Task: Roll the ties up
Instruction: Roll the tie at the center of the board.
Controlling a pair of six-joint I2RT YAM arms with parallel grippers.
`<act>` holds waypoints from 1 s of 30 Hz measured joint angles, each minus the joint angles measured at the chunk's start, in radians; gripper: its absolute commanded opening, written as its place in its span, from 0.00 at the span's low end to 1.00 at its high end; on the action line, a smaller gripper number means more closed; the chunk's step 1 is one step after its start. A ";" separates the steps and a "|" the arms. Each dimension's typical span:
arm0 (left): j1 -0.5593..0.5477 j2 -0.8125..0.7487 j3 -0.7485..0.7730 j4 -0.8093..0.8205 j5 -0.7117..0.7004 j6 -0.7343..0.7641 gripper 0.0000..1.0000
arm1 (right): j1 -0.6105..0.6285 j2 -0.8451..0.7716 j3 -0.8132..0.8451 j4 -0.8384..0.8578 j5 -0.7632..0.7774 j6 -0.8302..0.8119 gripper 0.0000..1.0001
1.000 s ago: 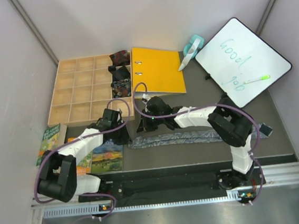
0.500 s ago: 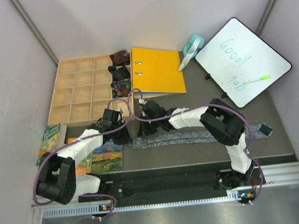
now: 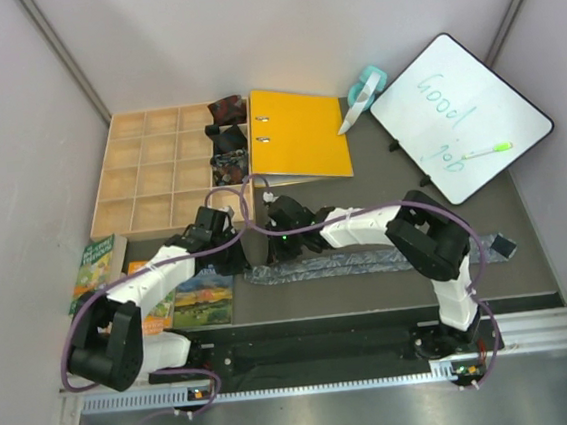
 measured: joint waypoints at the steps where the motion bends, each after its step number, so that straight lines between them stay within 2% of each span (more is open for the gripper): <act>1: -0.001 0.000 0.001 -0.002 0.000 0.000 0.15 | -0.004 -0.003 0.002 -0.008 0.006 -0.004 0.00; 8: -0.006 -0.002 0.019 -0.015 -0.001 0.000 0.14 | -0.032 -0.097 -0.027 -0.051 0.054 -0.011 0.00; 13: -0.011 -0.002 0.022 -0.018 -0.008 0.000 0.14 | -0.036 -0.187 -0.121 0.053 -0.028 0.027 0.00; 21: -0.019 -0.002 0.047 -0.049 -0.016 0.000 0.13 | -0.036 -0.144 -0.167 0.150 -0.131 0.089 0.00; 30: -0.027 -0.003 0.069 -0.072 -0.020 0.000 0.13 | -0.035 -0.097 -0.172 0.199 -0.155 0.112 0.00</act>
